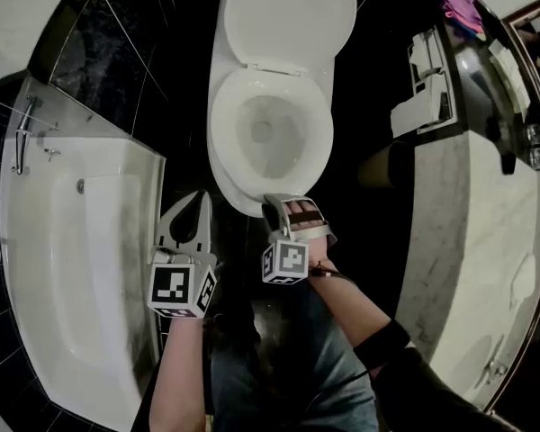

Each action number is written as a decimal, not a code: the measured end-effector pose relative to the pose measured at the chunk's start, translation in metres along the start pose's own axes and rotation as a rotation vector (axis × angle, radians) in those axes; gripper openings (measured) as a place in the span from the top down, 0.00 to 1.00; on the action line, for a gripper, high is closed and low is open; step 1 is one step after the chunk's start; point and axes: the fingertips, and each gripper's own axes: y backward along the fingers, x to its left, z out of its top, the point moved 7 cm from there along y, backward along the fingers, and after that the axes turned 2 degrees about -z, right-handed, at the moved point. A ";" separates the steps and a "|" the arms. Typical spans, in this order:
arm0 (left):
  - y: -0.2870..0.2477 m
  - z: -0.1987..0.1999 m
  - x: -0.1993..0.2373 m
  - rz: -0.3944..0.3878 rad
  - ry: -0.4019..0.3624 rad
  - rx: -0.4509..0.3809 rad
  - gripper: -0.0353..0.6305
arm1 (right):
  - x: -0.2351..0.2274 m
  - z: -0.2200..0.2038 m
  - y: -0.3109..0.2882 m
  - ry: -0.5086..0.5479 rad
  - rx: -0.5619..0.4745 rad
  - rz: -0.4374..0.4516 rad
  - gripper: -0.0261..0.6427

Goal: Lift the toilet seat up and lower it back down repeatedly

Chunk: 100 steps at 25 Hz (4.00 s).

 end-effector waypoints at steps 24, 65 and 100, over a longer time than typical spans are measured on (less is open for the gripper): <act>-0.059 0.294 -0.064 0.113 -0.188 -0.023 0.95 | -0.358 0.032 0.061 -0.207 -0.179 -0.190 0.81; -0.247 0.364 0.049 -0.118 -0.182 0.002 0.95 | -0.586 0.000 -0.073 -0.335 -0.014 -0.305 0.83; 0.079 0.385 -0.107 -0.118 -0.236 -0.035 0.94 | -0.334 -0.017 0.405 -1.058 -0.310 -0.374 0.94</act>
